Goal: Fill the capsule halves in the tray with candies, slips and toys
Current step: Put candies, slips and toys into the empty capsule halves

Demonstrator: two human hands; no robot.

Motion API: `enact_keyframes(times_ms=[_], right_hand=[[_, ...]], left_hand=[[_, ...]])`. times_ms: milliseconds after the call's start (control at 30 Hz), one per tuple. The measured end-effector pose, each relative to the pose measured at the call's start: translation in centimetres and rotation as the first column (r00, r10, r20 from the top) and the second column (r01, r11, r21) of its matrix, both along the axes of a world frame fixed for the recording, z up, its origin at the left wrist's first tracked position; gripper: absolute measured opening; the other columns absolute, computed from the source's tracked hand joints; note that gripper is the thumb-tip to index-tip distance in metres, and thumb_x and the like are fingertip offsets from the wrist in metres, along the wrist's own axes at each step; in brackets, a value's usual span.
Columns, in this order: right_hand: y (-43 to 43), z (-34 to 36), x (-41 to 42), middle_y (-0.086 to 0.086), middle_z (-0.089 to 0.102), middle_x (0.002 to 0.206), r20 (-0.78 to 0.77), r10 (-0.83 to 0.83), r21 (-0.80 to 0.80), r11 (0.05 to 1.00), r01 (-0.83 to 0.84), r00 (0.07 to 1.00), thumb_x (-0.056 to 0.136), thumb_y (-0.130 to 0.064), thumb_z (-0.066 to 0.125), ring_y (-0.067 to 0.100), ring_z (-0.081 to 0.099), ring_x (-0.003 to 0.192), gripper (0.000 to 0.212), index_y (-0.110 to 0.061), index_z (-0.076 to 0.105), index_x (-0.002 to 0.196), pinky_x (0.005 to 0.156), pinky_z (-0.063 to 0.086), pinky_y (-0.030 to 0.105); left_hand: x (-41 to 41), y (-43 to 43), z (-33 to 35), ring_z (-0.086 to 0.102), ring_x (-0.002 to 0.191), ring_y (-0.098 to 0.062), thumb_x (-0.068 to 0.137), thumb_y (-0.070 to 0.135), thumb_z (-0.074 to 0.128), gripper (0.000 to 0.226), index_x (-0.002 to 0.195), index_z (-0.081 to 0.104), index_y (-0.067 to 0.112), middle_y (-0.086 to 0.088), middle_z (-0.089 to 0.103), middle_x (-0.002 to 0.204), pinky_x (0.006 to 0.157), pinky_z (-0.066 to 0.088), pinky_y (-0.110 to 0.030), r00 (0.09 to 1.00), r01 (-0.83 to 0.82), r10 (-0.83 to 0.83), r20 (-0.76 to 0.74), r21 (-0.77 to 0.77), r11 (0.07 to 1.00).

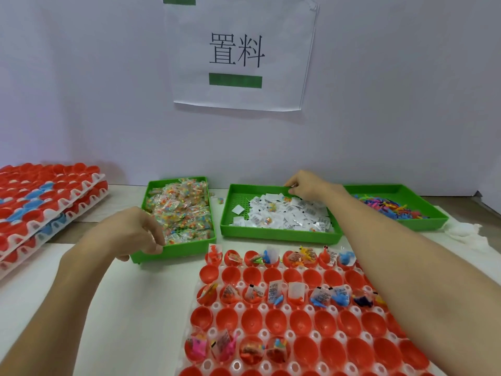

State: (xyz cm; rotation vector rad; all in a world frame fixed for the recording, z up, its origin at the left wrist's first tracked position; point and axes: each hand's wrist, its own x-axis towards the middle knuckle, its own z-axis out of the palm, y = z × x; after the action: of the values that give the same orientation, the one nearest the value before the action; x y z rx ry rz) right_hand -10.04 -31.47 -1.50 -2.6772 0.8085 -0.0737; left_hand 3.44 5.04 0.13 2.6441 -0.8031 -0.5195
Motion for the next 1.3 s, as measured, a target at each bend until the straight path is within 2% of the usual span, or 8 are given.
enact_keyframes(times_ms=[167,333,433,600,767,967,1100,1300], right_hand=[[2.4,0.0,0.5,0.007,0.055,0.143,0.047,-0.005,-0.146,0.989,0.012,0.999,0.097,-0.013,0.057,0.024,0.051,0.131,0.048,-0.024,0.052,0.144,0.115,0.033,0.049],[6.9,1.2,-1.3,-0.014,0.071,0.097,0.053,0.364,0.152,0.917,-0.368,0.93,0.09,-0.047,0.068,0.001,0.064,0.087,0.02,-0.032,0.073,0.102,0.078,0.05,0.026],[8.0,0.4,-2.9,-0.015,0.068,0.087,-0.021,0.429,0.067,0.902,-0.426,0.903,0.085,-0.038,0.076,-0.003,0.06,0.077,0.009,-0.031,0.073,0.089,0.066,0.043,0.017],[8.0,-0.2,-3.9,-0.009,0.066,0.085,0.027,0.428,-0.045,0.903,-0.427,0.903,0.087,-0.02,0.075,0.005,0.059,0.078,0.015,-0.028,0.066,0.08,0.066,0.042,0.019],[6.9,-0.4,-4.3,-0.005,0.071,0.091,0.057,0.373,-0.041,0.928,-0.371,0.926,0.086,-0.027,0.077,0.0,0.059,0.079,0.012,-0.033,0.068,0.081,0.066,0.042,0.019],[6.7,-1.1,-4.4,-0.014,0.063,0.082,0.116,0.335,-0.051,0.942,-0.331,0.935,0.086,-0.029,0.077,-0.001,0.058,0.077,0.004,-0.03,0.073,0.087,0.063,0.042,0.02],[6.8,-1.2,-4.4,-0.01,0.064,0.084,0.123,0.312,-0.052,0.95,-0.308,0.942,0.086,-0.03,0.077,0.002,0.058,0.077,0.009,-0.024,0.077,0.093,0.066,0.044,0.024],[7.7,-1.4,-4.3,-0.008,0.065,0.086,0.142,0.253,-0.149,0.961,-0.232,0.957,0.089,-0.028,0.073,0.014,0.062,0.083,0.012,-0.022,0.077,0.099,0.07,0.046,0.028]], left_hand=[[-1.6,-1.4,0.0,0.063,0.066,-0.021,0.084,0.014,0.077,0.02,0.073,0.071,0.029,-0.001,0.062,0.079,0.05,0.051,-0.025,0.996,0.052,-0.054,0.069,0.029,0.998],[-2.3,-1.8,0.2,0.067,0.066,-0.021,0.083,0.019,0.077,0.021,0.073,0.069,0.035,0.004,0.063,0.083,0.06,0.054,-0.026,0.987,0.059,-0.071,0.143,0.082,0.995],[-2.4,-1.7,0.4,0.067,0.069,-0.021,0.084,0.019,0.075,0.022,0.074,0.068,0.036,0.007,0.061,0.084,0.056,0.05,-0.024,0.984,0.063,-0.078,0.159,0.098,0.993],[-3.3,-2.4,0.2,0.067,0.067,-0.021,0.087,0.017,0.068,0.025,0.072,0.063,0.036,0.008,0.062,0.083,0.069,0.059,-0.032,0.968,0.026,-0.05,0.244,0.1,0.995],[-5.0,-5.4,-1.7,0.065,0.105,-0.031,0.089,0.017,0.063,0.02,0.094,0.069,0.035,-0.002,0.068,0.117,0.078,0.048,-0.034,0.882,-0.017,0.045,0.469,-0.063,0.998],[-4.6,-8.7,-3.5,0.066,0.091,-0.022,0.095,0.002,0.061,0.031,0.119,0.071,0.018,-0.007,0.073,0.109,0.084,0.054,-0.034,0.948,0.146,-0.003,0.318,-0.427,0.892],[-4.1,-7.6,-4.3,0.065,0.11,-0.017,0.089,-0.018,0.053,0.045,0.118,0.071,0.012,-0.005,0.07,0.121,0.1,0.05,-0.032,0.956,0.24,-0.07,0.285,-0.625,0.743],[-1.0,-5.9,-6.4,0.048,0.134,-0.032,0.093,0.006,0.065,0.046,0.138,0.06,0.014,-0.01,0.057,0.143,0.114,0.032,-0.044,0.908,0.17,-0.002,0.419,-0.364,0.916]])
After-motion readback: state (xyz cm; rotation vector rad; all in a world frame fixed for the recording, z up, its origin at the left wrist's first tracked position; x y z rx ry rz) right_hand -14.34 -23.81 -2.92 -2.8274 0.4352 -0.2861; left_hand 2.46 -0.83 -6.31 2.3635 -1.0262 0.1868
